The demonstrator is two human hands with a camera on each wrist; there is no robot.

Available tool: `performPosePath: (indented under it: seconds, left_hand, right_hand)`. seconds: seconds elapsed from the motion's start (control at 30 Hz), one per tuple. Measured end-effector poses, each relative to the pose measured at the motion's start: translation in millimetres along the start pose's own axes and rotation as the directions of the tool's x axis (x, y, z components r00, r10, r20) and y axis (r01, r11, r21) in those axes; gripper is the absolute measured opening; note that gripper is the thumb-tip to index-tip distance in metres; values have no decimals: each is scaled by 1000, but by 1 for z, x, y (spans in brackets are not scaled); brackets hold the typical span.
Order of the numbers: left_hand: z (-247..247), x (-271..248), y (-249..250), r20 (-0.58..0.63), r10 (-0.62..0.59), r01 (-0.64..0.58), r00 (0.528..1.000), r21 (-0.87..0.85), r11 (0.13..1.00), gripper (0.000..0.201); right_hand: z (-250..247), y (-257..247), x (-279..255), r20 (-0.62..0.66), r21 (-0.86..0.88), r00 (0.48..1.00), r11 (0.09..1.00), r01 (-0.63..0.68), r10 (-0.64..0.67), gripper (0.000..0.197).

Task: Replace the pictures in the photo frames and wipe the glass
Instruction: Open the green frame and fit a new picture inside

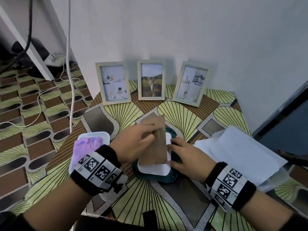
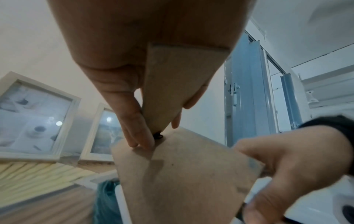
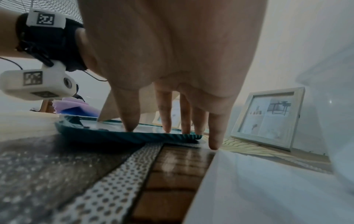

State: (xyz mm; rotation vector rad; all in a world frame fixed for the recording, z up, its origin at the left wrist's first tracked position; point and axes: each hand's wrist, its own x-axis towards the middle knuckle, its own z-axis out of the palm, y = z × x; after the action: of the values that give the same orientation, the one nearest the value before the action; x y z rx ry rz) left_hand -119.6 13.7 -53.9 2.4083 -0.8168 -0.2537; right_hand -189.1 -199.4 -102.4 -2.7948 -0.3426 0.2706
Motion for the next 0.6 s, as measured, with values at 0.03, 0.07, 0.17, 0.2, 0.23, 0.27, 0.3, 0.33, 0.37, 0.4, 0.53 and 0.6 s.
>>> performPosePath:
  seconds: [0.03,0.07,0.17,0.2,0.23,0.27,0.3,0.33,0.37,0.4,0.53,0.6]
  left_hand:
    - [-6,-1,-1,-19,-2,2,1000,5,1000,48]
    - [-14,-3,-2,-38,3,-3,999,11,1000,46]
    - [-37,-9,-7,-76,-3,5,997,25,1000,45]
    - [-45,-11,-8,-82,-9,11,997,26,1000,44]
    - [-52,-14,-10,-84,-11,14,996,27,1000,45]
    - [-59,-18,-11,-80,-7,10,997,35,999,47]
    - [-64,-21,-12,-67,-2,6,998,53,999,50]
    - [-68,-24,-14,-48,-1,4,999,78,997,50]
    - [-69,-26,-16,-28,-1,4,1000,109,994,46]
    - [-69,-28,-19,-5,-7,8,1000,145,989,41]
    - [-50,-29,-34,129,-91,51,988,284,958,41]
    - [-37,-27,-41,187,-101,39,977,309,950,39]
  right_hand:
    - [1,1,-1,-7,-6,1000,1000,5,-5,43]
    - [1,2,-1,-11,-8,1000,1000,7,-7,44]
    - [1,5,-1,6,-10,1000,1000,-3,3,51]
    - [1,6,-1,10,-11,1000,1000,-5,5,52]
    - [1,6,-2,13,-11,1000,1000,-5,6,52]
    - [1,6,-2,16,-11,1000,1000,-5,5,52]
    - [1,6,-3,18,-11,1000,1000,-5,5,52]
    - [1,6,-3,18,-12,1000,1000,-8,8,51]
    - [0,7,-4,15,-14,1000,1000,-13,13,51]
    - [-1,7,-5,13,-15,1000,1000,-19,19,51]
    - [-5,11,-7,30,-17,999,999,-44,45,56]
    - [-7,12,-9,41,-15,998,998,-56,56,56]
